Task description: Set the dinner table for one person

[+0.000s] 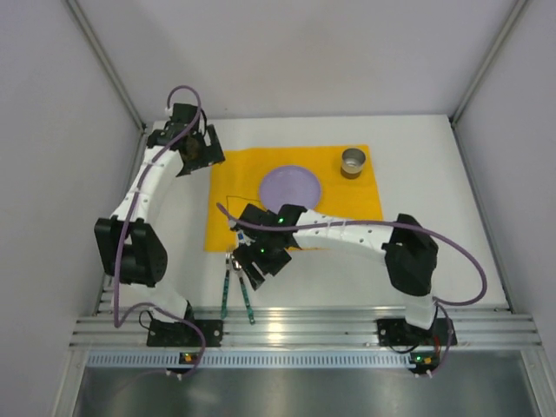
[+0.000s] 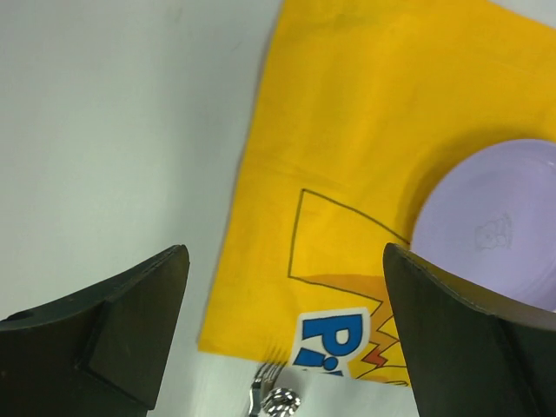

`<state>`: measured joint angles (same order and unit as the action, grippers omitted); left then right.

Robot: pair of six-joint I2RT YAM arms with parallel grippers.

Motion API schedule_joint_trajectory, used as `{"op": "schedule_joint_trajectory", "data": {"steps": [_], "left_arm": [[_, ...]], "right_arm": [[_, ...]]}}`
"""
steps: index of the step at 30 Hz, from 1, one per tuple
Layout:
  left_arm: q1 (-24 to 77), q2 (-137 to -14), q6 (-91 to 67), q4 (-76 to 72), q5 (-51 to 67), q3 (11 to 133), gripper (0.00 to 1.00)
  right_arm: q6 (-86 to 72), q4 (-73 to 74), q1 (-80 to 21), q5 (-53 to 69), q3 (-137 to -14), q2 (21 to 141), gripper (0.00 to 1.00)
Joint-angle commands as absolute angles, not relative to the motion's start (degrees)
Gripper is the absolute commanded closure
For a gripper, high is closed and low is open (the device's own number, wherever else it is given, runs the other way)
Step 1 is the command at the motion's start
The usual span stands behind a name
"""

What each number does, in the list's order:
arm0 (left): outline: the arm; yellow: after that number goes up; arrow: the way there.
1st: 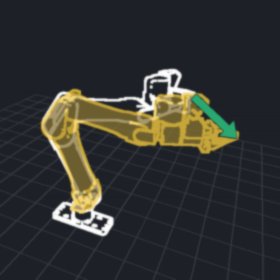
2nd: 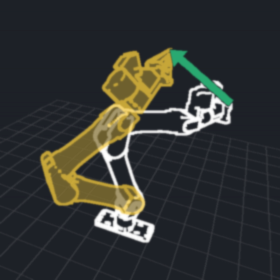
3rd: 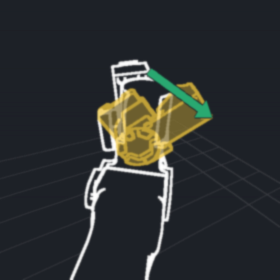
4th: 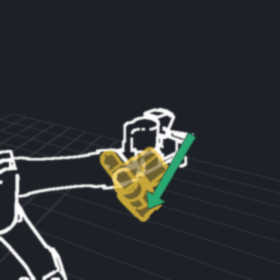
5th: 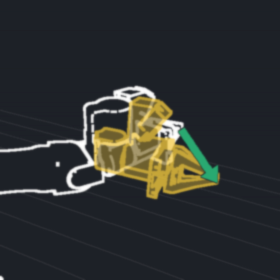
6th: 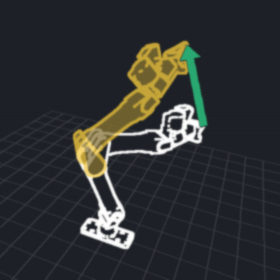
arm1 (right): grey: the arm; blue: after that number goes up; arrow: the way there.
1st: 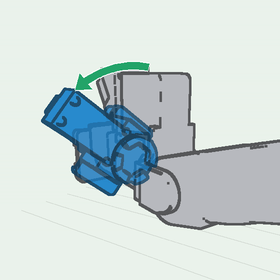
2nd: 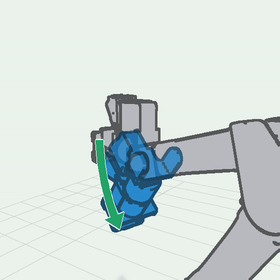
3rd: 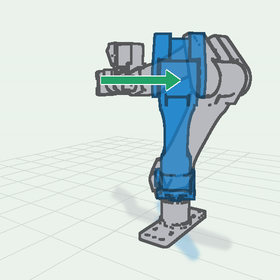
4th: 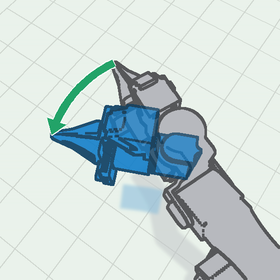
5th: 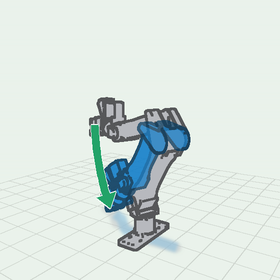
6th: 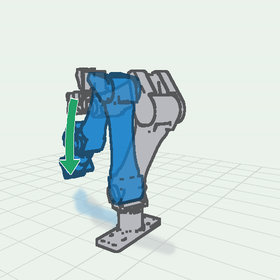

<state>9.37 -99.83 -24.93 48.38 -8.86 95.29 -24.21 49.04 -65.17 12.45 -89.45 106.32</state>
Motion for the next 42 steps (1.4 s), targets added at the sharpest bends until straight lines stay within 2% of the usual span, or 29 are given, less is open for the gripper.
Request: {"op": "schedule_joint_trajectory", "data": {"steps": [1,5,15,21,27,33,34,39,42], "left_arm": [[7.21,-94.23,-24.35,48.87,-10.64,88.78,0.01],[4.40,-88.52,-23.29,48.60,-10.55,83.07,0.02],[2.29,-82.44,-21.09,49.57,-11.78,78.93,0.02],[1.85,-81.65,-20.83,49.66,-11.78,78.58,0.02],[1.76,-81.21,-20.39,49.04,-11.78,78.31,0.02],[1.76,-81.12,-20.13,47.90,-12.22,77.87,0.01],[1.76,-81.12,-20.04,47.55,-12.04,77.87,0.01],[1.76,-81.91,-19.78,47.20,-11.17,79.10,0.01],[1.76,-81.83,-19.86,47.11,-10.46,79.28,0.01]], "right_arm": [[-27.86,49.14,-66.62,9.67,-93.42,111.77,0.32],[-30.14,46.67,-68.02,10.99,-96.41,116.53,0.37],[-33.57,45.70,-71.72,10.11,-104.67,126.99,0.40],[-36.12,47.10,-71.72,5.19,-105.99,131.12,0.52],[-35.69,53.33,-72.68,0.27,-113.62,138.14,0.66],[-33.49,60.28,-73.30,-5.71,-121.98,144.57,0.95],[-33.14,60.99,-73.30,-6.67,-122.08,144.67,1.00],[-30.94,61.79,-72.69,-10.54,-119.37,140.11,1.00],[-31.02,61.87,-69.62,-14.05,-114.90,127.50,1.00]]}}
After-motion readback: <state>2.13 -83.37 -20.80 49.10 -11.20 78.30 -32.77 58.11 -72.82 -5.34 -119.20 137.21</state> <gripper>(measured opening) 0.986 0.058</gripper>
